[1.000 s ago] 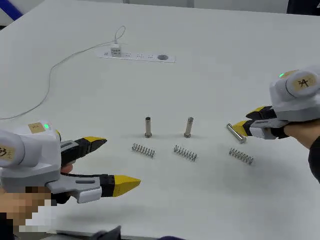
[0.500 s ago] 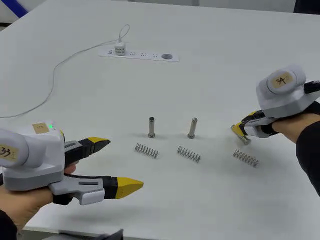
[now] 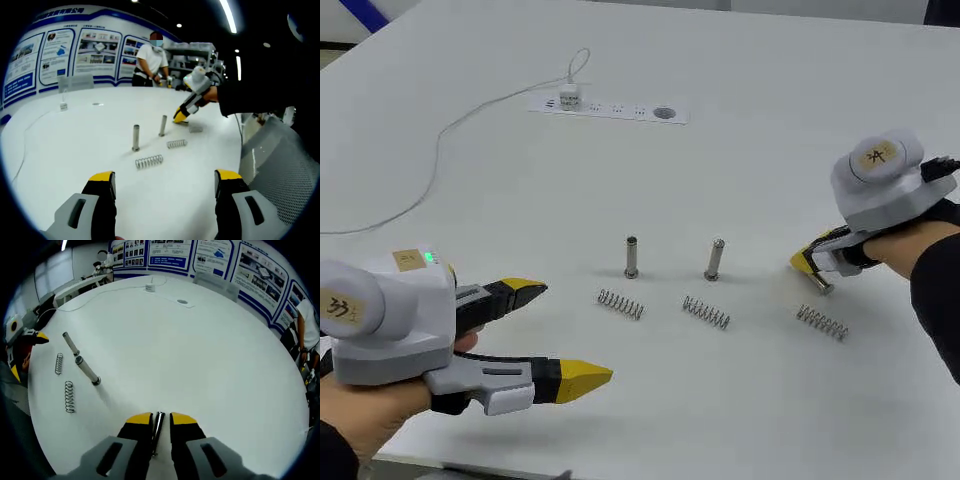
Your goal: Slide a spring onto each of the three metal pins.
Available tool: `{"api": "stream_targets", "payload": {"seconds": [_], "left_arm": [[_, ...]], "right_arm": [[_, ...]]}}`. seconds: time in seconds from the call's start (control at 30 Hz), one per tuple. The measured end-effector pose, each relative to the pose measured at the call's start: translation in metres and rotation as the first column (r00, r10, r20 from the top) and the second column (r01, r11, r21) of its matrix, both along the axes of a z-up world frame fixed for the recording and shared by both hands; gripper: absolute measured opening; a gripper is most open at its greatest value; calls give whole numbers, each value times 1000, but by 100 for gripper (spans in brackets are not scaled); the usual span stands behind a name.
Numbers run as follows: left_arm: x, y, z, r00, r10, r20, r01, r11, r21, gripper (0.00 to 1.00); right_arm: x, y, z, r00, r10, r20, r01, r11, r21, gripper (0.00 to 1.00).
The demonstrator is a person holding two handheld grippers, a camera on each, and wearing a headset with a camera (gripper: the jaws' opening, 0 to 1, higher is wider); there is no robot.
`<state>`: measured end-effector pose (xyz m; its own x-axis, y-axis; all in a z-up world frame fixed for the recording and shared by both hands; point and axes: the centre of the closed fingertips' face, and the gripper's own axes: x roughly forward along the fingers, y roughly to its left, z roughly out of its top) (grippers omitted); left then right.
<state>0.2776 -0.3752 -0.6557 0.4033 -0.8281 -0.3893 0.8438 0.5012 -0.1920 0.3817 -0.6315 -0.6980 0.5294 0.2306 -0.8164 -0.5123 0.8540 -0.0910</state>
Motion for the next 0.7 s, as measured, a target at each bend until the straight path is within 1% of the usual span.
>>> {"api": "stream_targets", "payload": {"seconds": [0.33, 0.47, 0.6, 0.7], "left_arm": [[1, 1, 0, 1000, 7, -1, -7, 1000, 0, 82], [1, 2, 1, 1000, 12, -2, -12, 1000, -4, 82], [1, 2, 1, 1000, 11, 1, -11, 1000, -2, 82], [1, 2, 1, 1000, 12, 0, -12, 1000, -3, 82]], "right_arm": [[-3, 0, -7, 999, -14, -48, 14, 1000, 4, 11], [-2, 0, -7, 998, -16, -55, 17, 1000, 14, 10], [-2, 0, -8, 997, -29, -73, 31, 999, 27, 10], [-2, 1, -8, 997, -25, -71, 26, 999, 21, 9]]}}
